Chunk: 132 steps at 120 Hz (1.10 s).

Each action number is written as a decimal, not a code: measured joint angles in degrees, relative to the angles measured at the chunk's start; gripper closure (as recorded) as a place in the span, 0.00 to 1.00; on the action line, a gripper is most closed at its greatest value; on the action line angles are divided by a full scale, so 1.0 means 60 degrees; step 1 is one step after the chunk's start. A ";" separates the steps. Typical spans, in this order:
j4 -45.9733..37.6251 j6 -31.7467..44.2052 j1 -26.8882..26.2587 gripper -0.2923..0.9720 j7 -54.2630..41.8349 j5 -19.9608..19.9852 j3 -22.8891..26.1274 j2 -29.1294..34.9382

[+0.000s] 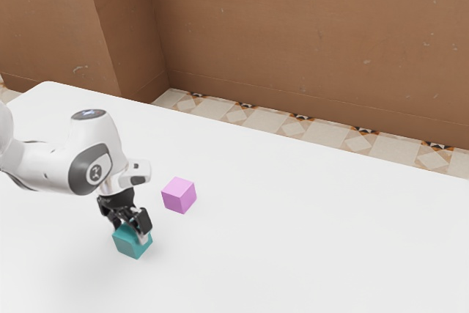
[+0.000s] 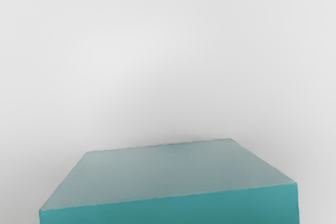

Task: Pick up the blue block with one arm, and put the blue block on the pink block with one arm

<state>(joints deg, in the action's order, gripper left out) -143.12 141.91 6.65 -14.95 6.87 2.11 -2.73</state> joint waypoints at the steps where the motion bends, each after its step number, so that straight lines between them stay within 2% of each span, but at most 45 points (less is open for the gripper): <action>1: 0.0005 0.0002 -0.0011 0.27 -0.0002 0.0017 0.0000 -0.0009; 42: 0.0020 -0.0018 -0.0072 0.42 -0.0034 0.0532 -0.0015 -0.0016; 72: 0.0141 -0.0125 -0.0096 0.52 0.0162 0.0529 -0.0024 0.0183; 84: 0.1088 -0.0530 -0.0142 0.52 0.0289 0.0379 -0.0014 0.0131; 94: 0.2229 -0.1097 -0.0181 0.52 0.0452 -0.0010 -0.0007 -0.0052; 117: 0.4189 -0.2121 -0.0173 0.50 0.0746 -0.0463 -0.0013 -0.1158; 132: 0.5726 -0.2765 -0.0212 0.50 0.0875 -0.0534 -0.0013 -0.2301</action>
<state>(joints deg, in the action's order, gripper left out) -108.77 125.32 5.38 -9.70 3.66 2.03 -16.54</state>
